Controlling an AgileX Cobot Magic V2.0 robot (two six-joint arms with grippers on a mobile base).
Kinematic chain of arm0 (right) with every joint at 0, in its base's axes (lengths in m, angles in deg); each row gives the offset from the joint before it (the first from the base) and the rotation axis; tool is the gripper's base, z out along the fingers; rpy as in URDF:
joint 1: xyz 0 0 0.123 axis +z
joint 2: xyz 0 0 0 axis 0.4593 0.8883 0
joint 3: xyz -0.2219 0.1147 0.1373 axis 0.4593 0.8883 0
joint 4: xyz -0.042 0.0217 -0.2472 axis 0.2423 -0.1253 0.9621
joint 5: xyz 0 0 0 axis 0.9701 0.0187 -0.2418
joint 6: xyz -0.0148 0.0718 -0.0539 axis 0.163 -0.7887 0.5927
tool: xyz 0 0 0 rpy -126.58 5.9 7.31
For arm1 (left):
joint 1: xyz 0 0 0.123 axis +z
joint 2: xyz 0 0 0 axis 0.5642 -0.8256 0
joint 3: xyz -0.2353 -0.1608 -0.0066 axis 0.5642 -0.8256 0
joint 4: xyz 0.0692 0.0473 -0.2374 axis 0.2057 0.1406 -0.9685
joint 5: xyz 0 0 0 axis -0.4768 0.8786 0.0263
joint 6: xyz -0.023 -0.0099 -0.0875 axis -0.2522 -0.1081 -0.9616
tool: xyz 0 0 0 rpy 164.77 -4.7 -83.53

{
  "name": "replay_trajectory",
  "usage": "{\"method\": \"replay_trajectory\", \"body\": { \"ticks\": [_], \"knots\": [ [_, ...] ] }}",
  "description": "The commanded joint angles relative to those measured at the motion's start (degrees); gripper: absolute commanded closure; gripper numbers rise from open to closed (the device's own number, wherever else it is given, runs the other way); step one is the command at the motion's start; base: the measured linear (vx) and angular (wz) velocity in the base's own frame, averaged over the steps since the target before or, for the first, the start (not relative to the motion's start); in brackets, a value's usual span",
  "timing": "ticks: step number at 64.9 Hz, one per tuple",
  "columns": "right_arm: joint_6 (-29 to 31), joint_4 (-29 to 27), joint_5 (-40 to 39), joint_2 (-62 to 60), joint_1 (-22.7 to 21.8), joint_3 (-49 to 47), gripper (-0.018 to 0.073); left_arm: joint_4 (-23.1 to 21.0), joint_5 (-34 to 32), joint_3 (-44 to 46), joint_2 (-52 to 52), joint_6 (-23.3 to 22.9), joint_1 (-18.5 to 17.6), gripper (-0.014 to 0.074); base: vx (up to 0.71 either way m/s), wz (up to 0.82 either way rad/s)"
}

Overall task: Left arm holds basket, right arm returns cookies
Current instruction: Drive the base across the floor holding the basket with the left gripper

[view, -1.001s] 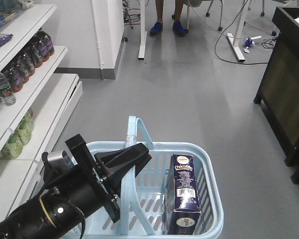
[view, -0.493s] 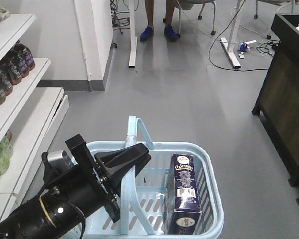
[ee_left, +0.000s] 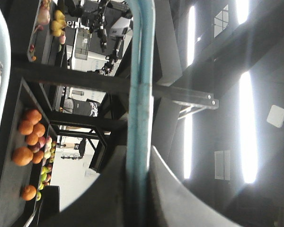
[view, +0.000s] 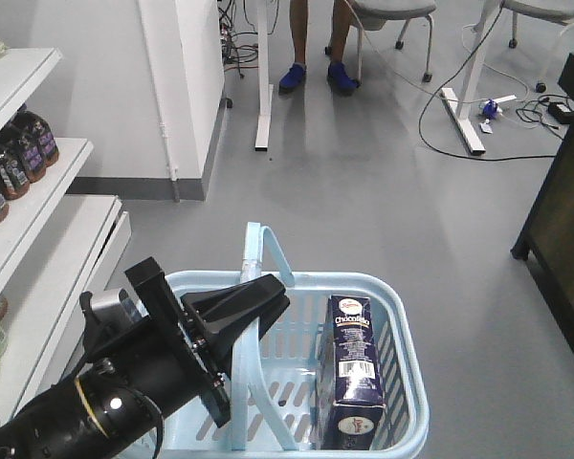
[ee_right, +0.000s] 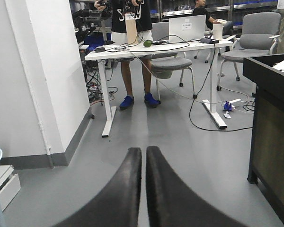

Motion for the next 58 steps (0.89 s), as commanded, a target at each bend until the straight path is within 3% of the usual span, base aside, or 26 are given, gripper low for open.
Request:
{"method": "replay_trajectory", "body": {
  "ticks": [1,58],
  "knots": [
    [0.5,0.3,-4.0,-0.7,-0.3,1.0,0.0565,-0.8,-16.4,1.6,2.0,-0.2,-0.4,0.0599,0.38,0.06],
    [0.5,0.3,-4.0,-0.7,-0.3,1.0,0.0565,-0.8,-16.4,1.6,2.0,-0.2,-0.4,0.0599,0.34,0.06]
  ]
}}
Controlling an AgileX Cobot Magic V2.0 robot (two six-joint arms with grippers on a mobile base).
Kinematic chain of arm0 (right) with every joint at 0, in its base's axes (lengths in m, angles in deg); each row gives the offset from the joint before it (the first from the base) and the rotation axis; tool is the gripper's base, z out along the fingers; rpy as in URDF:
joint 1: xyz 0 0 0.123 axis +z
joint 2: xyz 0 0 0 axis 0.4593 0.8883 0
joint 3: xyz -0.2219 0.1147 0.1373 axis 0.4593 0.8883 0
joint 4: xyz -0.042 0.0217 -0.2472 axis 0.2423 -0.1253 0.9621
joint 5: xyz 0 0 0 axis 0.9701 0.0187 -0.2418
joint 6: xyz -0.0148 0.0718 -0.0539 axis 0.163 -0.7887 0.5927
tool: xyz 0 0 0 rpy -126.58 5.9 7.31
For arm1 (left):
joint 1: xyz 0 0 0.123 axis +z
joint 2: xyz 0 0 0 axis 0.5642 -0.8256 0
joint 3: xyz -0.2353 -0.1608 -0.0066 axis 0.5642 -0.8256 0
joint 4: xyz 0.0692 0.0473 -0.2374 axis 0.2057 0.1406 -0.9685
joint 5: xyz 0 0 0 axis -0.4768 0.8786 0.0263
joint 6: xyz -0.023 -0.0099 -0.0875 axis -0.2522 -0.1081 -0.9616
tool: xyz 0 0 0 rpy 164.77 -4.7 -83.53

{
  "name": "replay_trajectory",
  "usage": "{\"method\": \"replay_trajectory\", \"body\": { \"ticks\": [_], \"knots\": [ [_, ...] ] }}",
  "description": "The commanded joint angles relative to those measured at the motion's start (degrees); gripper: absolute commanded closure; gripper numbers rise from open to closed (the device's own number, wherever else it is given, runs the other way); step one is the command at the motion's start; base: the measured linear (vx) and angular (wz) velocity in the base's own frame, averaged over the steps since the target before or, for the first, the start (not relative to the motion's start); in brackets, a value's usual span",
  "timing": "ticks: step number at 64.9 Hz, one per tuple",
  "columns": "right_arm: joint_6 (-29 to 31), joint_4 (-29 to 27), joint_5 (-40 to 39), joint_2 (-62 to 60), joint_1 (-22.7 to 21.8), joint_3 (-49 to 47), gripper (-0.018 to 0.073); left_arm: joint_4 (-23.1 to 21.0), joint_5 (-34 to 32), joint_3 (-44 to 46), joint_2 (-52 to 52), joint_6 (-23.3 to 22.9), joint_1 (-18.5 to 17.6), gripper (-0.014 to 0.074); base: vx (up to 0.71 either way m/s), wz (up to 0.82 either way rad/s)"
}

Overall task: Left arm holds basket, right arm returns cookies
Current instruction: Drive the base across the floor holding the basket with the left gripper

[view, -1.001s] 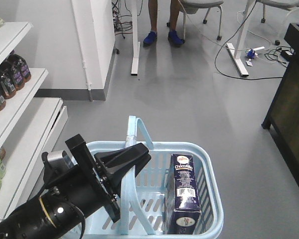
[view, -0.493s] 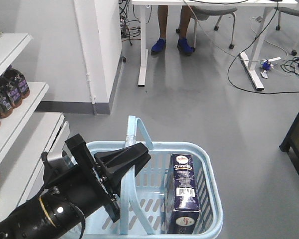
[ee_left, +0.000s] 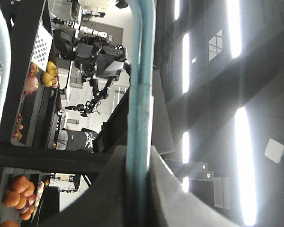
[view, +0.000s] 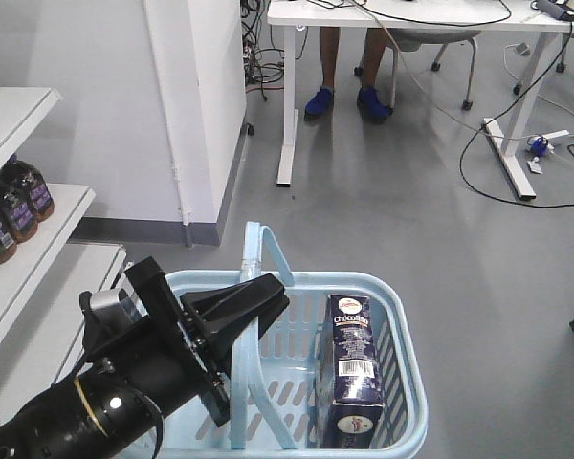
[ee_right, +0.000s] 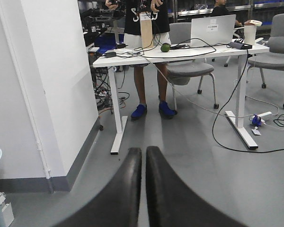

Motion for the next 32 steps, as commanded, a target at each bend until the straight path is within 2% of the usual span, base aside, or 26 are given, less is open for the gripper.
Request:
{"method": "replay_trajectory", "body": {
  "ticks": [1,32],
  "knots": [
    [0.5,0.3,-4.0,-0.7,-0.3,1.0,0.0565,-0.8,-16.4,1.6,2.0,-0.2,-0.4,0.0599,0.27,0.06],
    [0.5,0.3,-4.0,-0.7,-0.3,1.0,0.0565,-0.8,-16.4,1.6,2.0,-0.2,-0.4,0.0599,0.22,0.13]
  ]
}}
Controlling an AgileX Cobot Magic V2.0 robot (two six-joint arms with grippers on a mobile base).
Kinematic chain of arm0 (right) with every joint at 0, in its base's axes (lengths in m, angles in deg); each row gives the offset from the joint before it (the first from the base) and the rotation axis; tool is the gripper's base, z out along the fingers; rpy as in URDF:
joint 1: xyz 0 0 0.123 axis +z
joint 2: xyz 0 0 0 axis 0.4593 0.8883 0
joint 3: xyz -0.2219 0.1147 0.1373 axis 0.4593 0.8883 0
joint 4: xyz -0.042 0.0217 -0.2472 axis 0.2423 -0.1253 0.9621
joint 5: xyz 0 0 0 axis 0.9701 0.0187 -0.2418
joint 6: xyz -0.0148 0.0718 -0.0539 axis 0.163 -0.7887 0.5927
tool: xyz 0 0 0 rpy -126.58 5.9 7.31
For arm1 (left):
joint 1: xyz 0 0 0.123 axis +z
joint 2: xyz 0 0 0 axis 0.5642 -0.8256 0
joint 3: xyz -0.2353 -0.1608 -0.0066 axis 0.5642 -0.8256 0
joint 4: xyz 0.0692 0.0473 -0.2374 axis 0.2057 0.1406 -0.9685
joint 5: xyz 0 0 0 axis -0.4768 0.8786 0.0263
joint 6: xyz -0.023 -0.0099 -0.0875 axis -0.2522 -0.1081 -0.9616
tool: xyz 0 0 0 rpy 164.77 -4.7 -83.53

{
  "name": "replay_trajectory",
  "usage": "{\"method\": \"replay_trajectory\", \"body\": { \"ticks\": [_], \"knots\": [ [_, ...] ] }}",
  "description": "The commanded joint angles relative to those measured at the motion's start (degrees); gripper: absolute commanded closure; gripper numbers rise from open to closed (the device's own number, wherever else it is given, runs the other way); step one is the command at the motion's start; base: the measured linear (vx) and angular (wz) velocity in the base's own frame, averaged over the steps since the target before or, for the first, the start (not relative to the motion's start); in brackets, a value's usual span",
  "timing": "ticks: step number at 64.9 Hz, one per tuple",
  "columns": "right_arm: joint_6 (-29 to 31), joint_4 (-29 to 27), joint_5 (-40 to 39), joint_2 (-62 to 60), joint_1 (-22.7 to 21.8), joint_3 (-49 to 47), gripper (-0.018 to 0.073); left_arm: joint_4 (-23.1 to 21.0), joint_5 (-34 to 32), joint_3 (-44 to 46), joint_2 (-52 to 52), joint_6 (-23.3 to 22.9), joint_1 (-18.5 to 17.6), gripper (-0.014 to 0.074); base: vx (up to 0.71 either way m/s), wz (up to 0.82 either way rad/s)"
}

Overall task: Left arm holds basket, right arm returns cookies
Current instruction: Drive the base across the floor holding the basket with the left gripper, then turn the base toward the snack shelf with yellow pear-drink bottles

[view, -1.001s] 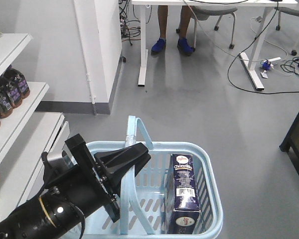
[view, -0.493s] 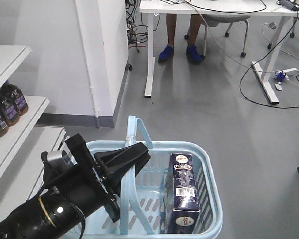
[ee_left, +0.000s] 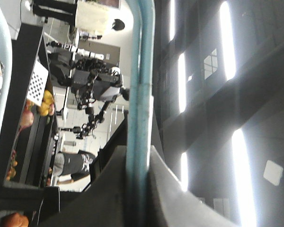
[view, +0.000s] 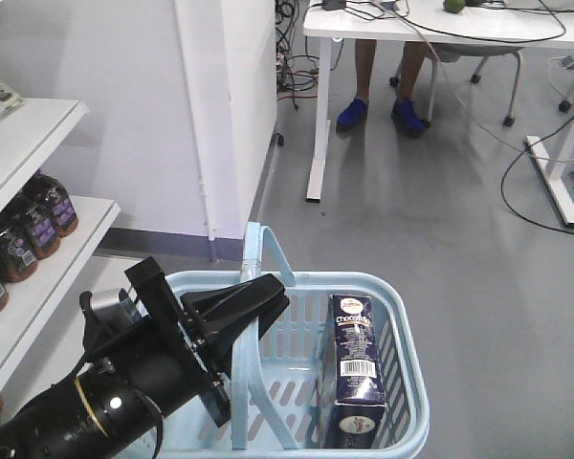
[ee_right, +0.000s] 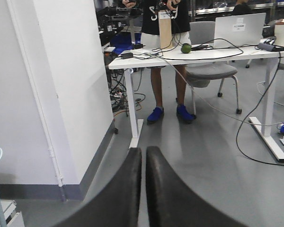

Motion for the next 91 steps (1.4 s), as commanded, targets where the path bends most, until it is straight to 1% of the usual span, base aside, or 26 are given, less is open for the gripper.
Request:
{"method": "replay_trajectory", "body": {
  "ticks": [1,45,91],
  "knots": [
    [0.5,0.3,-4.0,-0.7,-0.3,1.0,0.0565,-0.8,-16.4,1.6,2.0,-0.2,-0.4,0.0599,0.14,0.30],
    [0.5,0.3,-4.0,-0.7,-0.3,1.0,0.0565,-0.8,-16.4,1.6,2.0,-0.2,-0.4,0.0599,0.10,0.40],
    [0.5,0.3,-4.0,-0.7,-0.3,1.0,0.0565,-0.8,-16.4,1.6,2.0,-0.2,-0.4,0.0599,0.09,0.52]
  ]
}}
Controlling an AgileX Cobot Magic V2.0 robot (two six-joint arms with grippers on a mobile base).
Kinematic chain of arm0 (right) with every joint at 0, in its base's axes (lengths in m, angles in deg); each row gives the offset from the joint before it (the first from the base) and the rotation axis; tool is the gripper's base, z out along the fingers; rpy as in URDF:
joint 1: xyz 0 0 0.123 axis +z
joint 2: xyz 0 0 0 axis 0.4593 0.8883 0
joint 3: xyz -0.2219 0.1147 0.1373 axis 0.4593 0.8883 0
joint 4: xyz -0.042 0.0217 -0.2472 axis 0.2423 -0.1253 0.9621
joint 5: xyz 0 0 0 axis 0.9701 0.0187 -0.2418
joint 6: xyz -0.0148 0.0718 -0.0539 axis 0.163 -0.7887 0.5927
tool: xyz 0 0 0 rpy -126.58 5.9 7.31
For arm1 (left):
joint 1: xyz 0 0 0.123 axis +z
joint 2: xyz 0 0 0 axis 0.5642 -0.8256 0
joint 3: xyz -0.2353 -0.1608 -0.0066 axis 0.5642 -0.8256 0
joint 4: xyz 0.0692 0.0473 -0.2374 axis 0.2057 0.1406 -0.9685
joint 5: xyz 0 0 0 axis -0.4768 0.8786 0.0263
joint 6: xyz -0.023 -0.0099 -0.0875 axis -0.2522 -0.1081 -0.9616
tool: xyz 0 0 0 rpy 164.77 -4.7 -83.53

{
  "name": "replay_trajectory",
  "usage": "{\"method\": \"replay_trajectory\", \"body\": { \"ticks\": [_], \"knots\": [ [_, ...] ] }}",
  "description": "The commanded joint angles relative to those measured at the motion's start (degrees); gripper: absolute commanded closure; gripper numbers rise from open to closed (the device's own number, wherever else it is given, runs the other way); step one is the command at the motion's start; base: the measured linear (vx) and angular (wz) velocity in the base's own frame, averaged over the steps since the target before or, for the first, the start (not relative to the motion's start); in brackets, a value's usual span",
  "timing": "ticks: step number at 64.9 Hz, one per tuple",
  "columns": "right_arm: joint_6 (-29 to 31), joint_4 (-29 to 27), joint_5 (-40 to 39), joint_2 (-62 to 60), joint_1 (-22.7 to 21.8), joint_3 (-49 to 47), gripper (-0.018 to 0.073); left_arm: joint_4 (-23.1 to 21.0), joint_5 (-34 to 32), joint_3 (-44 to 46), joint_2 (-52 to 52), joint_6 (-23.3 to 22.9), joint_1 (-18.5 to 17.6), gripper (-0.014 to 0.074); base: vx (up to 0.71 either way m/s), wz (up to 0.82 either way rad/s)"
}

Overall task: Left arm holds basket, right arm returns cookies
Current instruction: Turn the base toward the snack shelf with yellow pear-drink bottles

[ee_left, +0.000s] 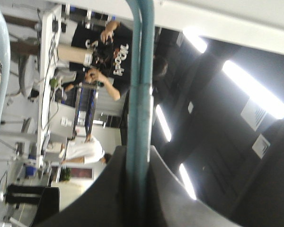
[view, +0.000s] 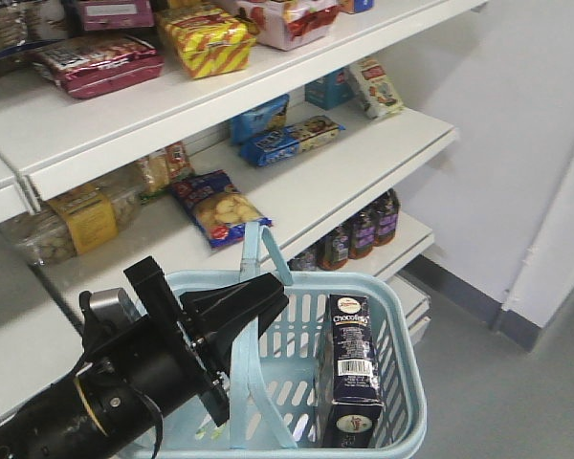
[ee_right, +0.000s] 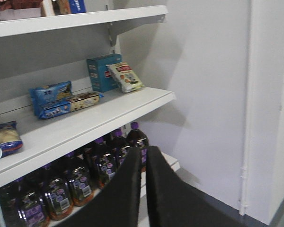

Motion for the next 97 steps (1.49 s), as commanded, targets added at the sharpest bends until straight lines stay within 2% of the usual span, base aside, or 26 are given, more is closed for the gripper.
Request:
{"method": "replay_trajectory", "body": {
  "ticks": [1,55,97],
  "knots": [
    [0.5,0.3,-4.0,-0.7,-0.3,1.0,0.0565,-0.8,-16.4,1.6,2.0,-0.2,-0.4,0.0599,0.07,0.50],
    [0.5,0.3,-4.0,-0.7,-0.3,1.0,0.0565,-0.8,-16.4,1.6,2.0,-0.2,-0.4,0.0599,0.04,0.43],
    [0.5,0.3,-4.0,-0.7,-0.3,1.0,0.0565,-0.8,-16.4,1.6,2.0,-0.2,-0.4,0.0599,0.02,0.25]
  ]
}}
